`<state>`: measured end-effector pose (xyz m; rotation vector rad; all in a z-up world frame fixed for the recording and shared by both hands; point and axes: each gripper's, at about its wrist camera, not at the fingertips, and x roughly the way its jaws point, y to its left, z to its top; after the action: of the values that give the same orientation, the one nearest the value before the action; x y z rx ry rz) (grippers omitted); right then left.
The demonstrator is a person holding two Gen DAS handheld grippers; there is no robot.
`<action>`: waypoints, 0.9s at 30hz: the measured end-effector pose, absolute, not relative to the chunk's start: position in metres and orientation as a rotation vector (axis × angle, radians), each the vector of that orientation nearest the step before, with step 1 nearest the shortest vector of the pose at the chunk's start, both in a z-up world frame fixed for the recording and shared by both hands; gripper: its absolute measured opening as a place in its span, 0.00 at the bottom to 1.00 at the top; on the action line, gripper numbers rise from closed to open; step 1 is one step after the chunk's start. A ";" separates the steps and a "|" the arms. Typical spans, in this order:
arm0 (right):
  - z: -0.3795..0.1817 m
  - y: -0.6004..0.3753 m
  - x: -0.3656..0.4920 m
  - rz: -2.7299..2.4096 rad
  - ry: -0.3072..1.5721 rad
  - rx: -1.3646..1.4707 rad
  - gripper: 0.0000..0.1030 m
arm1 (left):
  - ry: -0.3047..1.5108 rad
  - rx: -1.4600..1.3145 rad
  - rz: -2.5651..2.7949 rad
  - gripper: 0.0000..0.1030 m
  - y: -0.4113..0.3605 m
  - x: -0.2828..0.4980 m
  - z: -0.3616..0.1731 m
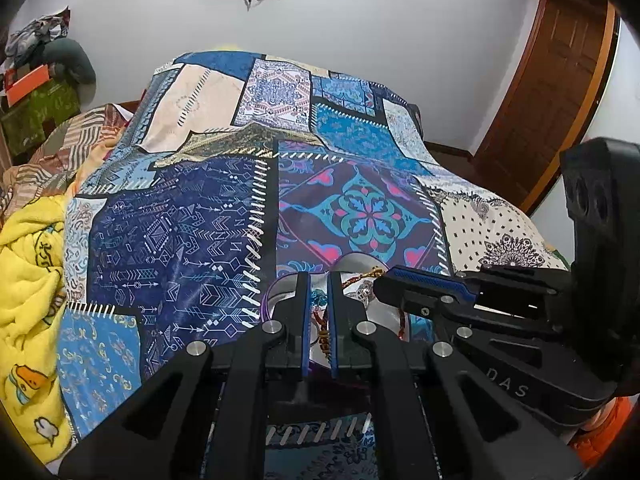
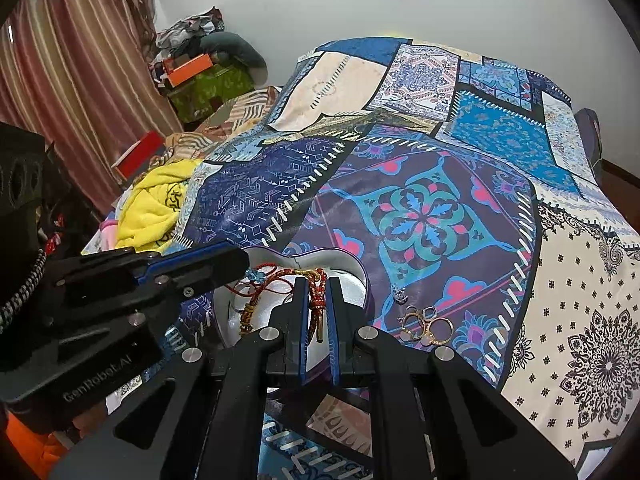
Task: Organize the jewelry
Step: 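Carry both bracelets over the heart tin and open both tools to drop them, then move both tools back toward the gold earrings on the quilt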
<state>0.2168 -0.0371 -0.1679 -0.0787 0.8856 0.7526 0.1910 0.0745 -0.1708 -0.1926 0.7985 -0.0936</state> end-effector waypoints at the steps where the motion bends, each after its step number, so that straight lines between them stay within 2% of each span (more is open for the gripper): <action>1: -0.168 -0.037 0.217 0.752 0.886 -0.080 0.07 | 0.802 -0.192 -0.093 0.05 0.075 0.192 -0.172; 9: -0.170 -0.036 0.218 0.757 0.894 -0.100 0.08 | 0.822 -0.206 -0.093 0.05 0.077 0.193 -0.173; 11: -0.170 -0.036 0.218 0.757 0.895 -0.108 0.10 | 0.822 -0.217 -0.093 0.05 0.079 0.193 -0.171; 14: -0.168 -0.040 0.217 0.751 0.888 -0.108 0.23 | 0.820 -0.217 -0.089 0.06 0.080 0.191 -0.167; 16: -0.165 -0.042 0.215 0.747 0.878 -0.107 0.30 | 0.814 -0.202 -0.079 0.15 0.079 0.188 -0.164; 19: -0.159 -0.047 0.213 0.740 0.859 -0.111 0.31 | 0.803 -0.196 -0.072 0.19 0.079 0.184 -0.158; 27: -0.145 -0.063 0.207 0.700 0.820 -0.123 0.32 | 0.795 -0.162 -0.051 0.20 0.071 0.173 -0.145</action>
<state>0.2070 -0.0628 -0.1454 -0.1232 0.8205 0.7002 0.1728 0.0709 -0.1450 -0.1618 0.7946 -0.0507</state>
